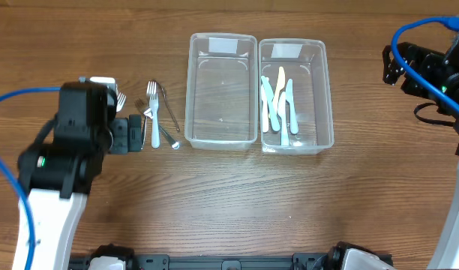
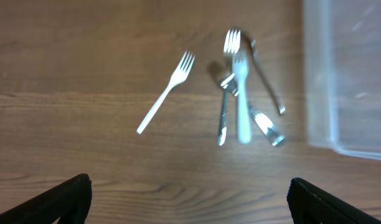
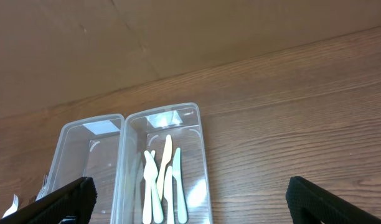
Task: Pack container
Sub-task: 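Lift the right gripper away and move the left gripper toward the forks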
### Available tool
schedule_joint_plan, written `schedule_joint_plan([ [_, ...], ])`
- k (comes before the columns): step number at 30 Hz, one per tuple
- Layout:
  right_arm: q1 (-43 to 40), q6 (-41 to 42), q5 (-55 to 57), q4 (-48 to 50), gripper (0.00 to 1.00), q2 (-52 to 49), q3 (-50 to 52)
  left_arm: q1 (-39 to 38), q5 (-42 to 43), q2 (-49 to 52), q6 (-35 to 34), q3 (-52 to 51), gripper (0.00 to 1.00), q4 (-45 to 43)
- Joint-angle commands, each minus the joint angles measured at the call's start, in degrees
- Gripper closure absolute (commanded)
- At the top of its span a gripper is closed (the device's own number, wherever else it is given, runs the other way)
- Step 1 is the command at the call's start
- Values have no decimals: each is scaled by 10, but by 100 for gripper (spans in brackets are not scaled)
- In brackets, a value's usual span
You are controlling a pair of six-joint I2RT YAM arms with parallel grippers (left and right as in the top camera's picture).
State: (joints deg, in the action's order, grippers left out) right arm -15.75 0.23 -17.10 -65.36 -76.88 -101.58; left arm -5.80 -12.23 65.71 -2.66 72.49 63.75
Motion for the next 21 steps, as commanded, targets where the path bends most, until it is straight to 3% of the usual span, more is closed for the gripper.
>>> schedule_joint_plan([
  [1,-1,2,6,3,0,3,-9,40,23,86,74,10,1,1],
  [7,-1,2,6,3,0,3,-9,100,105,194,112,10,5,-59],
  [12,-1,2,6,3,0,3,-9,130,103,247,214,10,28,-103],
  [16,-1,2,6,3,0,3,-9,140,103,267,254,10,22,-147],
  [21,-1,2,6,3,0,3,-9,168,119,297,254,11,8,-176],
])
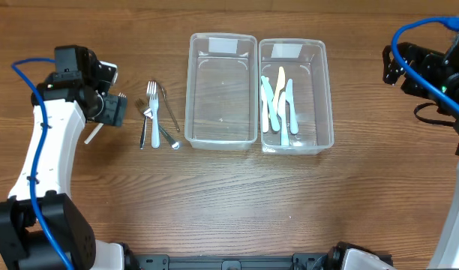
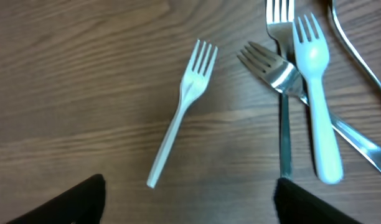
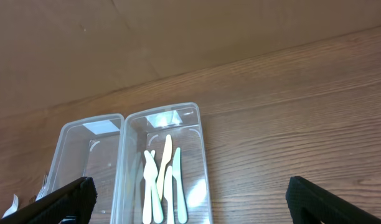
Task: Pack container
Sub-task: 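Lift the right gripper away and move the left gripper toward the forks, then lower the left gripper onto the white plastic fork and grasp it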
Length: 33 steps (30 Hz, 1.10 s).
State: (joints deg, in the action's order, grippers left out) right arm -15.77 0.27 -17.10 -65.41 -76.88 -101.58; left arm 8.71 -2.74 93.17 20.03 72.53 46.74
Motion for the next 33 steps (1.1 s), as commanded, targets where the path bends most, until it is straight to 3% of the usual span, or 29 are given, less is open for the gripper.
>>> schedule_joint_plan([
  [1,-1,2,6,3,0,3,-9,30,43,30,27,11,6,-5],
  [6,-1,2,6,3,0,3,-9,75,136,78,26,34,7,3],
  [13,-1,2,6,3,0,3,-9,79,129,157,74,142,9,62],
  [20,-1,2,6,3,0,3,-9,70,107,211,75,161,9,55],
  [29,-1,2,6,3,0,3,-9,70,107,277,104,161,29,45],
  [33,-1,2,6,3,0,3,-9,70,105,295,104,161,32,47],
])
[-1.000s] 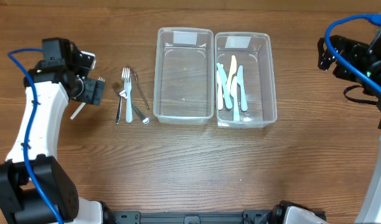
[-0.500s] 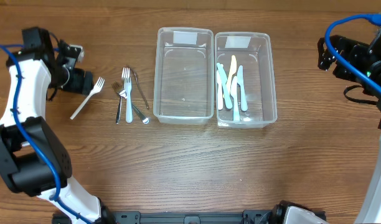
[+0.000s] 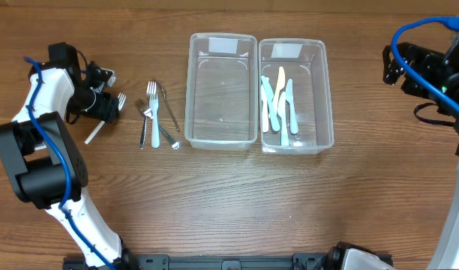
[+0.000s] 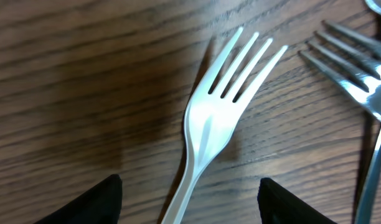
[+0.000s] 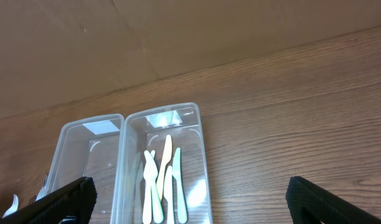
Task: Pack container
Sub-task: 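Lower the left gripper onto the white plastic fork and grasp it, then carry the white fork into the left container and release it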
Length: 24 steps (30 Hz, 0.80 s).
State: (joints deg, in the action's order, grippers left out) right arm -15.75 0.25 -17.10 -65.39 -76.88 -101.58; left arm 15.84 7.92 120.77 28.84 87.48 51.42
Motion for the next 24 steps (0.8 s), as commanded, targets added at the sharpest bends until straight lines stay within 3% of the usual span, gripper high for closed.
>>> schedule_joint_plan([
  [1,-1,2,6,3,0,3,-9,-2,-2,21,15,11,32,2],
  [6,-1,2,6,3,0,3,-9,-9,-42,30,13,11,34,19],
  [12,-1,2,6,3,0,3,-9,-35,-158,30,-15,11,32,19],
  [20,-1,2,6,3,0,3,-9,-69,-162,36,-16,8,33,19],
  [24,-1,2,6,3,0,3,-9,-66,-125,36,-19,7,34,17],
])
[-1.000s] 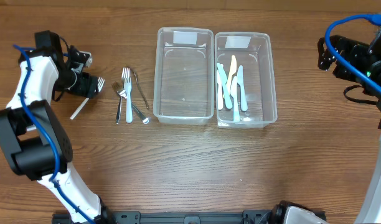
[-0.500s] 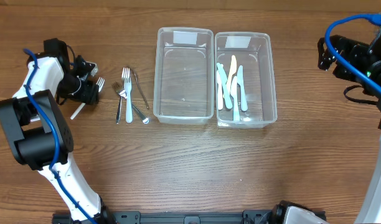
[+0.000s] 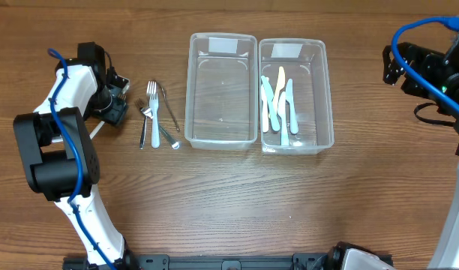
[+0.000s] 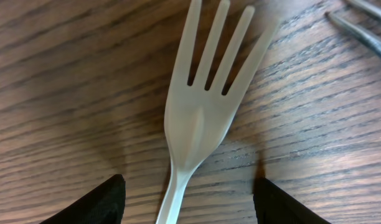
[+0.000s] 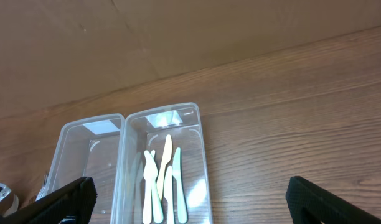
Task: Pack container
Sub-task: 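Carry the white fork into the left container and release it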
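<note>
A white plastic fork (image 4: 200, 118) lies alone on the table, tines pointing away. My left gripper (image 4: 187, 205) is open and low over it, one dark fingertip (image 4: 94, 202) on each side of its handle. In the overhead view the left gripper (image 3: 113, 109) hides most of the fork; only the handle's end (image 3: 96, 129) shows. Several more forks (image 3: 156, 112) lie just right of it. The left clear container (image 3: 189, 90) holds nothing. The right clear container (image 3: 328, 90) holds several plastic knives (image 3: 278, 105). My right gripper (image 5: 197, 202) is open, high and off to the right.
The two containers stand side by side at the table's back middle, their labels toward the far edge. The right arm (image 3: 428, 71) hovers at the right edge. The blue cable (image 3: 64, 82) runs along the left arm.
My left gripper has come closer to the white fork, which now fills more of the wrist view and sits centred between the open fingers. The right arm has not moved.
My left gripper was open, high above the table left of the forks. Then it was lower, over the lone white fork. Then nearer still, and now its fingers straddle the fork's handle. The right arm stayed still throughout.
</note>
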### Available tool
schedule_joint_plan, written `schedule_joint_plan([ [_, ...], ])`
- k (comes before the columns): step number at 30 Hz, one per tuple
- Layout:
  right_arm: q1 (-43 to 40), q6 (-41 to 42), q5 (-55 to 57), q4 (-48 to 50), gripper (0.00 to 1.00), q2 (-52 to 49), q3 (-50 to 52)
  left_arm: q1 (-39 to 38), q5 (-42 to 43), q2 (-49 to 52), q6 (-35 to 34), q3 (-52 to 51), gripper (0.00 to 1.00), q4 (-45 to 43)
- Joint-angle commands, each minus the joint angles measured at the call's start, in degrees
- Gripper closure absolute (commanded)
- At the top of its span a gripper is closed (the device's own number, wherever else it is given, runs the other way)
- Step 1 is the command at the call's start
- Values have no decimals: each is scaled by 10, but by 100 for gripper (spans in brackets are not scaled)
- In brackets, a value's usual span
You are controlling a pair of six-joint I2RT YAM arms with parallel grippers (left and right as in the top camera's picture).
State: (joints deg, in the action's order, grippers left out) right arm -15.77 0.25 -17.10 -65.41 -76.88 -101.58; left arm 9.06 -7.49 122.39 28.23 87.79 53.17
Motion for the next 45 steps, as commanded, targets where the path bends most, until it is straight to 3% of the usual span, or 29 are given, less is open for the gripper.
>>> schedule_joint_plan([
  [1,-1,2,6,3,0,3,-9,3,33,20,-12,4,35,-1],
  [19,-1,2,6,3,0,3,-9,26,112,20,16,3,46,10],
  [23,-1,2,6,3,0,3,-9,26,111,20,9,3,76,21],
  [27,-1,2,6,3,0,3,-9,22,111,20,-42,3,96,26],
  [38,-1,2,6,3,0,3,-9,-11,104,15,-136,32,96,104],
  [45,-1,2,6,3,0,3,-9,-48,105,-19,-199,171,96,246],
])
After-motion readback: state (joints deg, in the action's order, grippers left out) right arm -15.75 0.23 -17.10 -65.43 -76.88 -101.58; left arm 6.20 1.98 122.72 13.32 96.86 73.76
